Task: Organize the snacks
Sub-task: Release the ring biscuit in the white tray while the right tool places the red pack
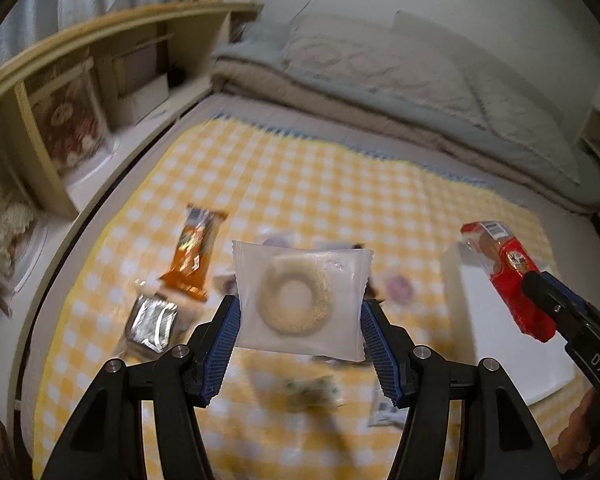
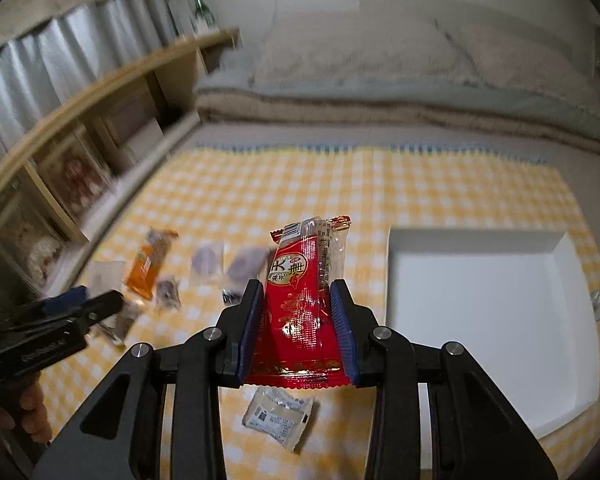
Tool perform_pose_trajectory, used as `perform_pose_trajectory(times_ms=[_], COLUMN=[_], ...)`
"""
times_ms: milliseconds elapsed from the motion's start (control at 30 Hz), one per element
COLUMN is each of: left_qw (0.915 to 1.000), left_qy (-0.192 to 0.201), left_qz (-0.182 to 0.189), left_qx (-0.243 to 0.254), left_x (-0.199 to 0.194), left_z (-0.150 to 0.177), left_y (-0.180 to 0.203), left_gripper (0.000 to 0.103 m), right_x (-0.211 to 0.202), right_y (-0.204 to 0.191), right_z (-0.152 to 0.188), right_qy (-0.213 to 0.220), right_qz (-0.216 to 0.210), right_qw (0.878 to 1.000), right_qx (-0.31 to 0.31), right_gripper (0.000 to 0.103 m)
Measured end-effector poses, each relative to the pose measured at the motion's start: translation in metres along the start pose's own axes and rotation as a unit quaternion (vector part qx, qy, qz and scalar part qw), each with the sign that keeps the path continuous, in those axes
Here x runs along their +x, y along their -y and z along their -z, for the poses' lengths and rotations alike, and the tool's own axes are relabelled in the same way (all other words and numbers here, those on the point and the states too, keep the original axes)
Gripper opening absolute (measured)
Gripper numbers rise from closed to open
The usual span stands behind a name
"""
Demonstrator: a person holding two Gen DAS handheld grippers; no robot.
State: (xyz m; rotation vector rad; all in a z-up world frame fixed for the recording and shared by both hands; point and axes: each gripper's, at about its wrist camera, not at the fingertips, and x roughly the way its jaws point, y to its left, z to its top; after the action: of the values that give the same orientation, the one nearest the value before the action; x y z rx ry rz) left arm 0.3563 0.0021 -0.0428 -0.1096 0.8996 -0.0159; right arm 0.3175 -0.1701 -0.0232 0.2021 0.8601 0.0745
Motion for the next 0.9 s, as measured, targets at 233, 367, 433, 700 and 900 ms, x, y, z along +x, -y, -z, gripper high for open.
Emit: perform_pose_trajectory(times_ms=[233,367,433,700,900], left_qw=[0.9988,0.9976,0.9971,0.9939,0.9912], left_qy=[0.035,0.040,0.041,0.028,0.015], left_qz=[0.033,0.051,0.059,0.091,0.108], left_qx=[0.015,0.022,0.027,0.056,0.074], left_x=[-0.054,-0.083,-0.094,-0.105,-0.099], left_z=[0.008,0.014,0.014,0.020,0.024], left_y=[0.023,0.039,0.051,0.108,0.150], left_gripper=[0.060,0.060,0.060,0.060,0.060], right_x=[-0.045,-0.067,-0.074,-0.101,-0.114], right_y=[0.018,0.038,0.047,0.104,0.145], right_z=[-0.003,-0.002,-0.001,0.008,0.015], right_qy=[0.061,0.083,0.089,0.101,0.102], right_qz=[0.001,0.013,0.019,0.056,0.087], right_qw=[0.998,0.996,0.996,0.991,0.987], right_qx=[0.010,0.021,0.026,0.061,0.083], right_gripper=[0.035,0.035,0.035,0.035,0.035])
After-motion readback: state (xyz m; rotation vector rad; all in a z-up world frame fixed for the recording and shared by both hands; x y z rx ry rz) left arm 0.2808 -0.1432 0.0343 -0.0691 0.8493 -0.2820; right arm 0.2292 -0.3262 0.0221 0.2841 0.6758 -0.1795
